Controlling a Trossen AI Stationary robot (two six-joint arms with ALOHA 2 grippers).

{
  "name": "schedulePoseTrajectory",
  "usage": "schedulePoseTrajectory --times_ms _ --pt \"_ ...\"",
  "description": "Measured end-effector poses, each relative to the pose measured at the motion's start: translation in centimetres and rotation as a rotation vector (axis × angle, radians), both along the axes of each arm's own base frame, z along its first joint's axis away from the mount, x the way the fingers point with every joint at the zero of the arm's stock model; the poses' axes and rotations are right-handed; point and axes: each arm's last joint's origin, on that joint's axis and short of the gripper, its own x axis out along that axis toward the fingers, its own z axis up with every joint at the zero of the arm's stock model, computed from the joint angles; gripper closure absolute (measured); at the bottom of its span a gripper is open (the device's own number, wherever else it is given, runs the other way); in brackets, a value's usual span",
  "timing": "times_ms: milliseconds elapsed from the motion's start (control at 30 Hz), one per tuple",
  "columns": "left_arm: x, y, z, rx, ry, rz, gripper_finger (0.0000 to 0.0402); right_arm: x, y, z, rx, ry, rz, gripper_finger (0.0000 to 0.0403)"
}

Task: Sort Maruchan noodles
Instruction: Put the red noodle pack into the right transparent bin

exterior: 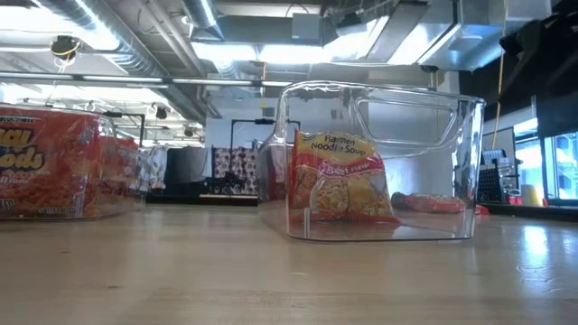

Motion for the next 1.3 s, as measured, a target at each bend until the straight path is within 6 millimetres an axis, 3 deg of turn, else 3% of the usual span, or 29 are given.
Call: schedulePoseTrajectory --times_ms 367,700,833,1033,1300 --pt "7.7 2.8 -1.8 0.118 -0.422 -0.126 0.0294 0.9 1.1 -2.1 0.189 0.024 -0.182 0.0214" --pt "12.5 2.8 -4.1 0.208 -0.791 -0.263 0.0294 3.3 3.3 -4.7 0.335 -0.117 -0.275 0.0214" --pt "13.1 2.6 -4.6 0.239 -0.866 -0.301 0.0294 4.2 4.3 -6.0 0.415 -0.154 -0.291 0.0199" --pt "13.0 2.2 -4.0 0.262 -0.913 -0.335 0.0294 5.1 5.3 -7.9 0.590 -0.191 -0.378 0.0125" --pt "11.5 -0.4 -2.9 0.189 -0.943 -0.266 0.0294 6.9 6.6 -9.7 0.839 -0.252 -0.379 0.0077"
